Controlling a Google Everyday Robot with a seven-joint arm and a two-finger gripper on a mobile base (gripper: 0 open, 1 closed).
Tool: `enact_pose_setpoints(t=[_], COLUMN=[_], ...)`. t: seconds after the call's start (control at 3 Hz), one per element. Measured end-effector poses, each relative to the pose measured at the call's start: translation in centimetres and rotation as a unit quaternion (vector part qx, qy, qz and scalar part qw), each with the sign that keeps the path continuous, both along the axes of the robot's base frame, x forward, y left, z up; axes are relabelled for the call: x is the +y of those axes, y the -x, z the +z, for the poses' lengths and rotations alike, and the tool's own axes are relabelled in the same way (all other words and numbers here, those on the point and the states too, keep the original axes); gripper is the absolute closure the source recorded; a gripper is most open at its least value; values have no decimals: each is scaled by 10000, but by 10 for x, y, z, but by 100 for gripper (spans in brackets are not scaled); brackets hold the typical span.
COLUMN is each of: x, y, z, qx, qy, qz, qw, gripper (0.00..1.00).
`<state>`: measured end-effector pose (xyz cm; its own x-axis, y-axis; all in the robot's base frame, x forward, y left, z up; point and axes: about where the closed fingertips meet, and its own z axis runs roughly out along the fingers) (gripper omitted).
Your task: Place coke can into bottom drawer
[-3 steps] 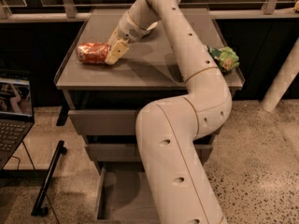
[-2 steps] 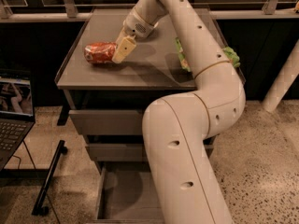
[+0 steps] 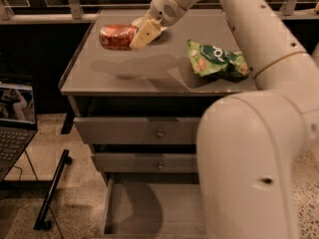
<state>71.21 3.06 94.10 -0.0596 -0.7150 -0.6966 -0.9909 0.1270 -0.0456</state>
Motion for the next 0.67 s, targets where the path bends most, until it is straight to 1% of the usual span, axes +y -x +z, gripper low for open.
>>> enact_pose_setpoints(t=[0.33,0.67], x=[-41,-53], y=[34,60], z=[71,107], qx=[-777,-1122], qy=[-501,-704], qz=[-451,-679], qw=[9947,9889], gripper=[100,100])
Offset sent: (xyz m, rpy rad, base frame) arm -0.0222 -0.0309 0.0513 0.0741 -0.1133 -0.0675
